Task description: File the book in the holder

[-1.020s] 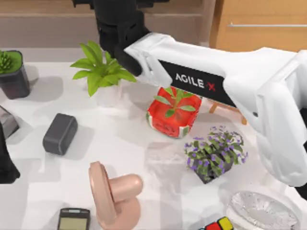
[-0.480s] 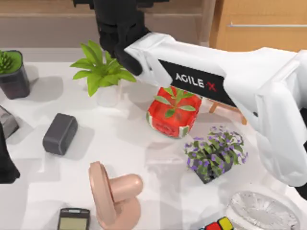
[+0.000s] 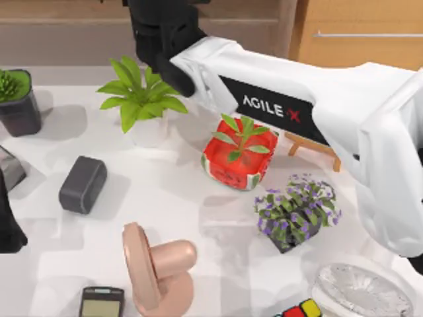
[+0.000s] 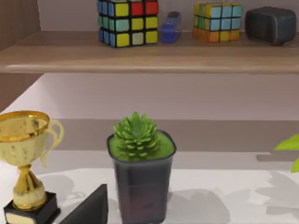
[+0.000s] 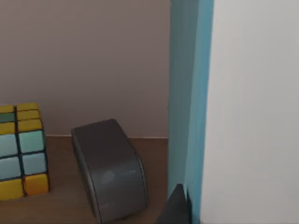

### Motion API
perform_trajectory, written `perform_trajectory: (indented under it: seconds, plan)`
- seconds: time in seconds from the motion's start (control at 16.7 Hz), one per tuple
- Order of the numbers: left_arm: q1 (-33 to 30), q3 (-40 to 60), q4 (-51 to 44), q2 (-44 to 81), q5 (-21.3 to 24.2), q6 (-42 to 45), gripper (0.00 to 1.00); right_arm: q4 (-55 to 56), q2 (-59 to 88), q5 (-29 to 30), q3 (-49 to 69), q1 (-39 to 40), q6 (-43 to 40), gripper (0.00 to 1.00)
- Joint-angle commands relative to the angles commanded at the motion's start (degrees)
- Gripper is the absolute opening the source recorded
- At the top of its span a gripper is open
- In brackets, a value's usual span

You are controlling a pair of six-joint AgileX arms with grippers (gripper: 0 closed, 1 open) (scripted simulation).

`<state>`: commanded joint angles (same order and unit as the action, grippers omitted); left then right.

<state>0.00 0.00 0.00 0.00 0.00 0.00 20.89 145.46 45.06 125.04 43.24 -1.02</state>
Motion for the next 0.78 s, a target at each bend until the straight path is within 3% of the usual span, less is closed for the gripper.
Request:
perform_trajectory:
  seconds: [0.42, 0.78]
  plan:
    - [0.0, 0.0, 0.0, 0.0, 0.0, 0.0, 1.0, -1.1, -3.79, -2.01, -4.94, 0.41, 1.15, 0.0]
    - [0.0, 0.0, 0.0, 0.0, 0.0, 0.0, 1.0, -5.83, -21.07, -11.14, -25.36, 1.69, 5.89, 0.0]
